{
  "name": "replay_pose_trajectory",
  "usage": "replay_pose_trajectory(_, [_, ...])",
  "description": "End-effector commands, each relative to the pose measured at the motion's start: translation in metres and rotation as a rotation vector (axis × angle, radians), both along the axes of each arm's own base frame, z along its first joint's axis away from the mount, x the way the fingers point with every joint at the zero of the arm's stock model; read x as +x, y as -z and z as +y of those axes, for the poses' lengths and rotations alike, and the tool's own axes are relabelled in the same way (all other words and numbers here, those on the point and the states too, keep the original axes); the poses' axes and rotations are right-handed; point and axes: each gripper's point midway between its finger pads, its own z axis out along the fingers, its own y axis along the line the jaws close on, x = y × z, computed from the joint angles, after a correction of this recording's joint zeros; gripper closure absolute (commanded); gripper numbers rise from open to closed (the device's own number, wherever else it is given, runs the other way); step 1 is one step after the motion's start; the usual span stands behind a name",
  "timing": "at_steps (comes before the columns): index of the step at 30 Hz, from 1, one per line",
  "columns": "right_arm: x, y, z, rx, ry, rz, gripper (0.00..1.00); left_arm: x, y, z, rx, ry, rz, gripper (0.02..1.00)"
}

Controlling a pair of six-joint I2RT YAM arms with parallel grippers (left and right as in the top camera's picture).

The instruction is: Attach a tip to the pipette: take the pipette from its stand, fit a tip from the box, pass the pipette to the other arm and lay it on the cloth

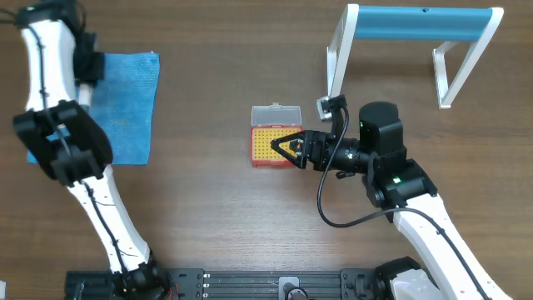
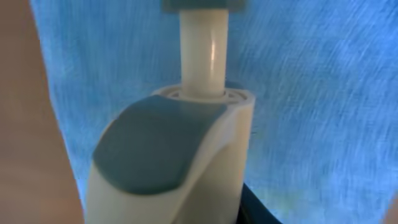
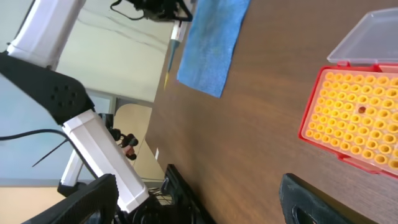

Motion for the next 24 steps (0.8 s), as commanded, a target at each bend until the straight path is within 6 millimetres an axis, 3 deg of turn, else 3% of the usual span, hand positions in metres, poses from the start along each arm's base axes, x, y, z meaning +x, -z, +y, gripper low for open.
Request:
replay_pose_trajectory(1, [0.010,0.018,0.001,-0.013,0.024,0.082,0.161,0.012,0.015,0.010,0.038,0.119,0.024,0.993])
replay_pose_trajectory(7, [0.024,-0.006,0.005,0.046,0.038,-0.025,0.161,0.007,0.031,0.016,-0.001,0.094,0.038,0.991])
replay_pose_trajectory(16, [0.024,-0.006,0.005,0.046,0.038,-0.024,0.159,0.025,0.034,0.006,-0.071,0.099,-0.051,0.993])
replay_pose_trajectory(24, [0.024,-0.006,0.005,0.046,0.038,-0.024,0.156,0.020,0.043,0.010,-0.087,0.074,-0.037,0.993])
